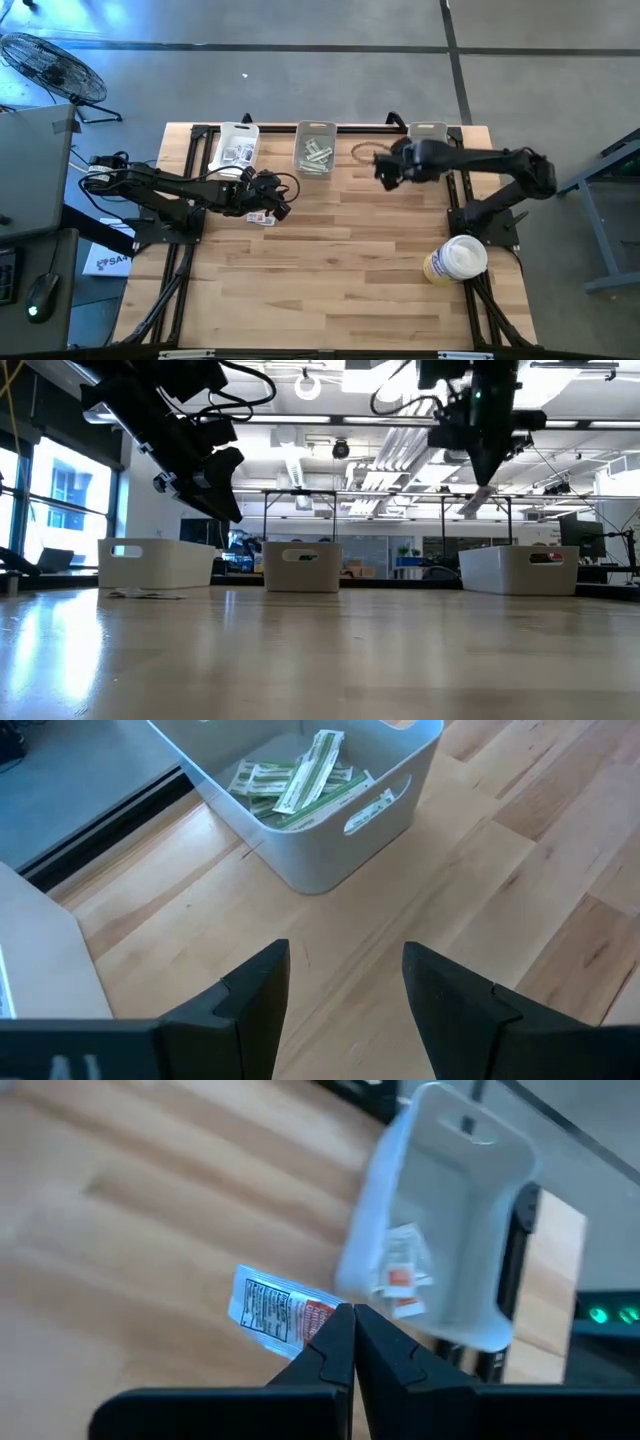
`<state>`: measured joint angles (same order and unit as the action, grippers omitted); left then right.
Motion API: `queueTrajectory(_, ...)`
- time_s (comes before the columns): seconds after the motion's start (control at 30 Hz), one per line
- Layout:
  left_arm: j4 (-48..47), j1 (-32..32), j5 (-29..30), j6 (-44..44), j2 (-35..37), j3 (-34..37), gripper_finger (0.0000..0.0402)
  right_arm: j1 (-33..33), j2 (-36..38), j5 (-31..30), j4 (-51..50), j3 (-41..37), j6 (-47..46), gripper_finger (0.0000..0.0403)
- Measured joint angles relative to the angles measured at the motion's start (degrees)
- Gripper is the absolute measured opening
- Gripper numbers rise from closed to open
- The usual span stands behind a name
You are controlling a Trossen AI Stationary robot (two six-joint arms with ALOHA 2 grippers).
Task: Pick & Place First Aid Supplies
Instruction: Put the orange pad into the right gray bin
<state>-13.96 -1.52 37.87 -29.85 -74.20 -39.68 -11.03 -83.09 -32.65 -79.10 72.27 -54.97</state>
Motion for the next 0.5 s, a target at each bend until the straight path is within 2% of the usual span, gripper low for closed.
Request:
queueTrajectory(0.3,-0.11,0.0,-1.11,0.05,-0.02,0.02,0.0193,-16.29,-0.26,-0.72,0.43,0.0,6.99,0.0)
queueTrajectory(0.5,-0.06,0.0,-1.03,1.36,0.0,0.0,0.0193,-23.31,-0.26,-0.66,0.29,0.0,9.92,0.0)
